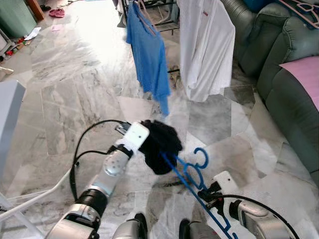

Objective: Hang hanger

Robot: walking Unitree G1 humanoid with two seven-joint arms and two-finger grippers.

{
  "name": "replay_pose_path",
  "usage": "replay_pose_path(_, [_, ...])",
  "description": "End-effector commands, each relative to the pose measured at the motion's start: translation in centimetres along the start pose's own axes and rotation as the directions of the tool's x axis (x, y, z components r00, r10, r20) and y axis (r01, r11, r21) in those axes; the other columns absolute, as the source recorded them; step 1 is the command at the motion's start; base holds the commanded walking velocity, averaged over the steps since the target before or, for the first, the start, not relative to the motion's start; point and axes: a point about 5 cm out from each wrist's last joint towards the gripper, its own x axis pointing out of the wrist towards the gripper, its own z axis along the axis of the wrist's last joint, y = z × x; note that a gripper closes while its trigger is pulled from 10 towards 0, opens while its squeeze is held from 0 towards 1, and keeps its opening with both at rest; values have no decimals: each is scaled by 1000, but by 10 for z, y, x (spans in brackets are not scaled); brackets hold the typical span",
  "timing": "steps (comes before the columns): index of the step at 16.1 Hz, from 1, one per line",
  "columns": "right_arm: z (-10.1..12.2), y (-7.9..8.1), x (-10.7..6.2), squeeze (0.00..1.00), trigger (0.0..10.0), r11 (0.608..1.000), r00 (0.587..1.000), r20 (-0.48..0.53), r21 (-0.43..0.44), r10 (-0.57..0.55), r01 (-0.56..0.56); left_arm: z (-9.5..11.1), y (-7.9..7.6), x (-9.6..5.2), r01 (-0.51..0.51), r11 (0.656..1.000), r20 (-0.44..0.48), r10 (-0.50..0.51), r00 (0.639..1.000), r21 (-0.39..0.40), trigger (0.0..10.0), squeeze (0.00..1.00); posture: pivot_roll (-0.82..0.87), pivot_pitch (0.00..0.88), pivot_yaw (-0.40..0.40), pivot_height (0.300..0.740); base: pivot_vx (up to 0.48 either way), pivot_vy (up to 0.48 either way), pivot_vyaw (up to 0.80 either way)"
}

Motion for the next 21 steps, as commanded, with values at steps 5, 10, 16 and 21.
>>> replay_pose_path(5, [-16,-10,-5,0,10000,990,998,-15,125,-63,64,0,16,2,-67,997,-9,67,998,24,10000,0,-144,213,89,740,0,0,0])
replay_pose_path(10, [-12,-26,-4,0,10000,921,980,65,358,-189,154,10,6,2,-11,1000,69,13,998,-24,10000,0,-144,215,91,740,0,0,0])
replay_pose_path(16, [62,-32,-3,0,10000,771,878,430,625,-212,-120,21,-41,-15,261,965,216,-247,945,-37,10000,0,-135,213,94,740,0,0,0])
replay_pose_path(21, [95,23,7,0,10000,773,821,563,476,99,-420,37,-52,-10,272,962,280,-264,923,9,10000,0,-132,210,81,740,0,0,0])
